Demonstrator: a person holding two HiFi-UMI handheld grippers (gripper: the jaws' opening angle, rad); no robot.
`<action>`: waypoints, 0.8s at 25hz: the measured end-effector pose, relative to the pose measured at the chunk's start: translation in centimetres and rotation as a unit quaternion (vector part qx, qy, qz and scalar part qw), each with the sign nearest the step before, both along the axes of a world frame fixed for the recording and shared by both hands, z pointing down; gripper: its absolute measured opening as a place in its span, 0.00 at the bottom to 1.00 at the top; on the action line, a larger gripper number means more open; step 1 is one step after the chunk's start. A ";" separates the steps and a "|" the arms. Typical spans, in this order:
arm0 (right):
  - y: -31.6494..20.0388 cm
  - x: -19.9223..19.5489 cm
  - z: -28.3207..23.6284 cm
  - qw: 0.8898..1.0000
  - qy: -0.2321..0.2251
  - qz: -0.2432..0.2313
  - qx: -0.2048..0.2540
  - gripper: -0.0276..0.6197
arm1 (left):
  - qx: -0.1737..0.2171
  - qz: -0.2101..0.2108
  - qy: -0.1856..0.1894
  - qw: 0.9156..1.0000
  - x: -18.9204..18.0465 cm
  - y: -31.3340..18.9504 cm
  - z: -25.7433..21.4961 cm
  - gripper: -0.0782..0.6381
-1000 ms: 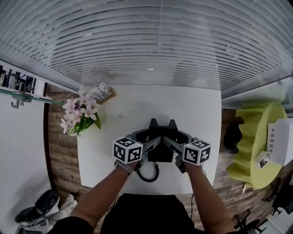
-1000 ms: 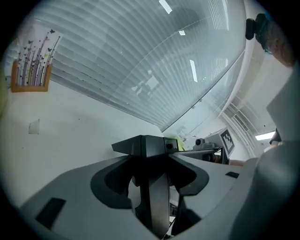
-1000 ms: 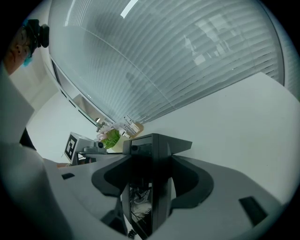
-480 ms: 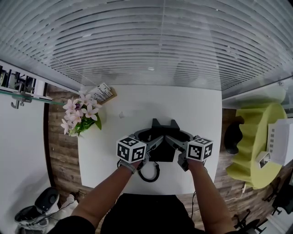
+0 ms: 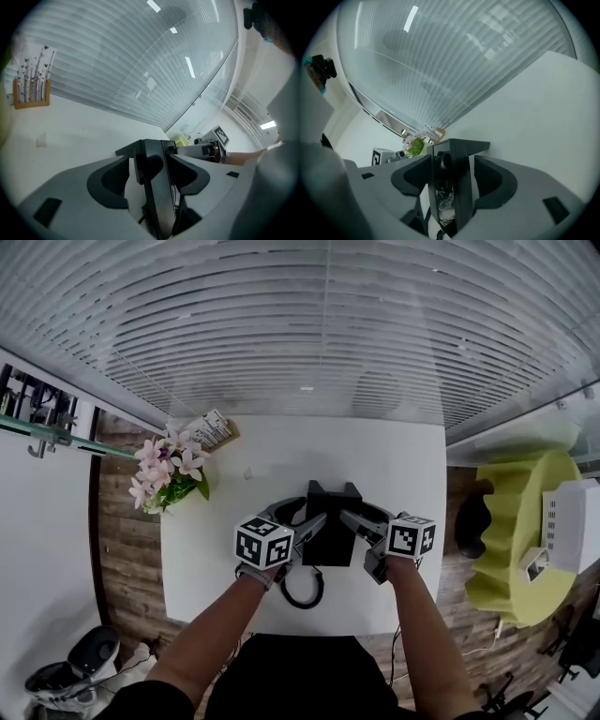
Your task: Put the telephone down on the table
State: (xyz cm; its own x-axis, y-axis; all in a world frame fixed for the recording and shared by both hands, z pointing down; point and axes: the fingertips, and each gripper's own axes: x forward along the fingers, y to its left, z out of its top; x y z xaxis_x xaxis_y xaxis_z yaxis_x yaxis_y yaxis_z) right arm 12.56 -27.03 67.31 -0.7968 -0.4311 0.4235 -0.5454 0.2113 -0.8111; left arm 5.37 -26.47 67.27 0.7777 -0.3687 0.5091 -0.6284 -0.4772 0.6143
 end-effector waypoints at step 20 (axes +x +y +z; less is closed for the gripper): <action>10.6 -1.7 -28.1 0.906 0.114 -0.075 0.402 0.47 | 0.283 0.033 0.047 0.957 0.4 11.5 -28.4 0.47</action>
